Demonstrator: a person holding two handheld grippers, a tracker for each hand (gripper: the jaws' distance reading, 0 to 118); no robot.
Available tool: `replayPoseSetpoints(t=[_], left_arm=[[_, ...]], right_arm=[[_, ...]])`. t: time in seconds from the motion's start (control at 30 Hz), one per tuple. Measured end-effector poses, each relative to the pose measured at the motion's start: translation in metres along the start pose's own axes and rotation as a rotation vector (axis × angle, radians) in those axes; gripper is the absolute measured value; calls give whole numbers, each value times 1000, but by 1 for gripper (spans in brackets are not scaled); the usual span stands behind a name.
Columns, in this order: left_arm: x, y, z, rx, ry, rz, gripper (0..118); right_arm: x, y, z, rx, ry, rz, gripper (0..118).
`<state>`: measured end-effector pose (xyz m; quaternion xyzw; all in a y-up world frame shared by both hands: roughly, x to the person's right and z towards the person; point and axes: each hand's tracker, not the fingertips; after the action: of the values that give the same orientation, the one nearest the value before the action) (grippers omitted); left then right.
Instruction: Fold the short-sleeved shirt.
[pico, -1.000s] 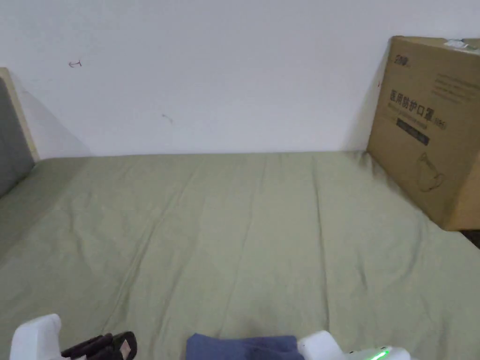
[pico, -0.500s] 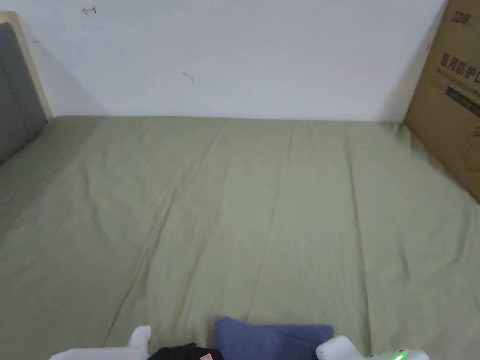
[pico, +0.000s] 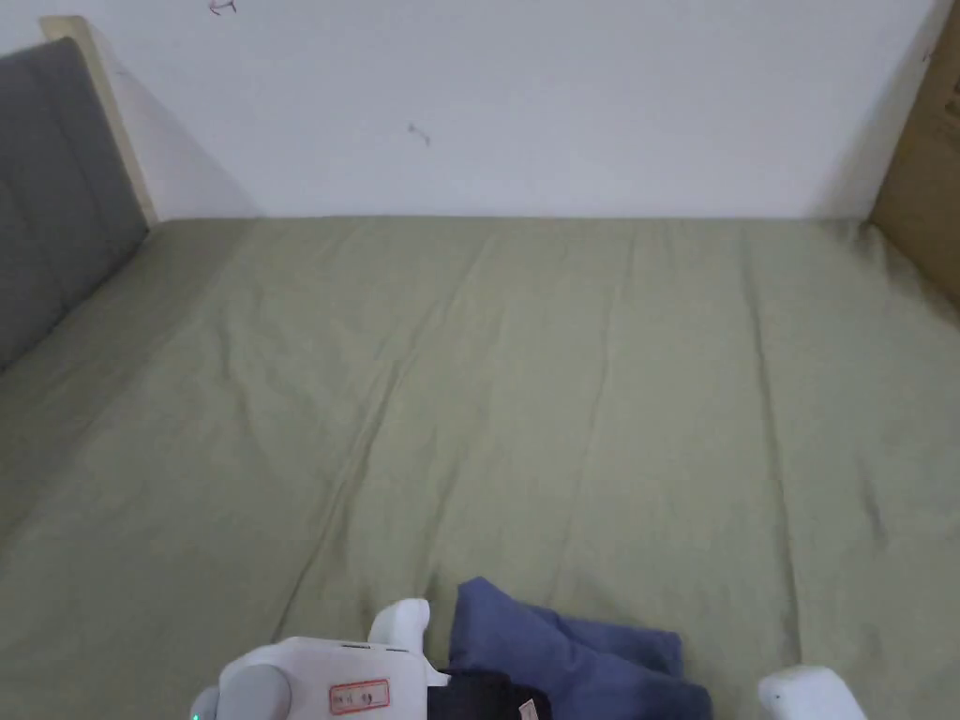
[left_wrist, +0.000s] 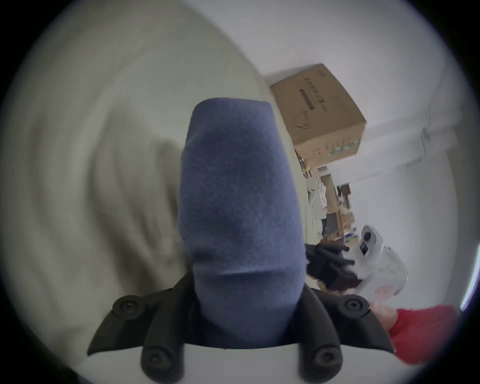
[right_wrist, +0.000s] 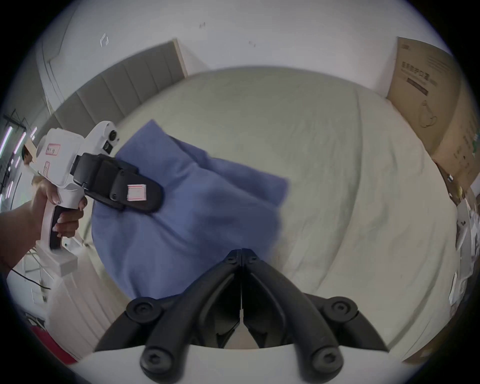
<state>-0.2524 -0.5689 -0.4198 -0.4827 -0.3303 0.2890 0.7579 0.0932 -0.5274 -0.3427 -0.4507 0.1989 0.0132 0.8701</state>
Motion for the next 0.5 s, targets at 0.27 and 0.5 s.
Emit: replayPoseSetpoints(t=[0.27, 0.5], left_arm=[[-52, 55, 184, -33, 626, -106, 18], [-114, 70, 226, -264, 1376, -313, 27]], right_arm=[[-4, 8, 37, 35, -21, -10, 0], [-5, 5, 35, -2, -39, -17, 0]])
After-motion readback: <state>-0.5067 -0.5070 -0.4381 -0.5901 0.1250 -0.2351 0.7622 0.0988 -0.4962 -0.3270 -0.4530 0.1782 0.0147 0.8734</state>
